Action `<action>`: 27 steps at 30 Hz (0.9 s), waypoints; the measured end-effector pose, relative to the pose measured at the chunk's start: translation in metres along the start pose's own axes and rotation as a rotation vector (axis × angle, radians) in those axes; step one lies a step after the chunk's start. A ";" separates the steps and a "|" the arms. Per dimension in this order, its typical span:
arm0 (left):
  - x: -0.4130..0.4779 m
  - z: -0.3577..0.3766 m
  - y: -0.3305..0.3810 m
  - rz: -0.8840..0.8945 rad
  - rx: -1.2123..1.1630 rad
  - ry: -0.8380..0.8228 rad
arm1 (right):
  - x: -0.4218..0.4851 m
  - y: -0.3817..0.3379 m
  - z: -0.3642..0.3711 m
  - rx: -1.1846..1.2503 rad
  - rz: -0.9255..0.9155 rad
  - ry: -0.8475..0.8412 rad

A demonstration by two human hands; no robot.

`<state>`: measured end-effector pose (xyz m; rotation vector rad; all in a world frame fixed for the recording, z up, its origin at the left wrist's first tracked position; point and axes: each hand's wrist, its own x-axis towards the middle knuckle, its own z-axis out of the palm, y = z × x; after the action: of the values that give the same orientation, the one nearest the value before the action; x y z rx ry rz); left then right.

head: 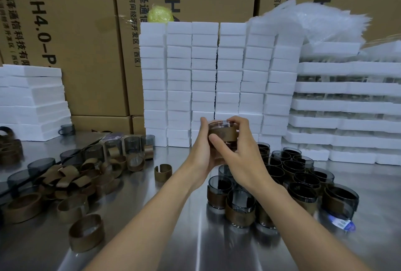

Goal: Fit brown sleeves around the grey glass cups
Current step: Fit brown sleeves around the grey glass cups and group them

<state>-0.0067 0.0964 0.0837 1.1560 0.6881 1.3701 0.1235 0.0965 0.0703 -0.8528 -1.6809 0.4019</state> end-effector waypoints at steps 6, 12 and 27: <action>0.001 0.011 -0.005 0.323 0.210 0.068 | 0.000 -0.005 0.005 0.078 -0.054 0.043; -0.001 0.013 -0.007 0.344 0.345 0.086 | -0.005 0.002 0.009 0.081 -0.062 0.072; -0.008 -0.115 -0.050 0.017 1.349 0.609 | -0.052 0.037 -0.139 -0.511 0.159 0.214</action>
<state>-0.0936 0.1227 -0.0033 1.7119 2.2484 1.2065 0.2704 0.0608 0.0508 -1.3597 -1.5388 -0.0239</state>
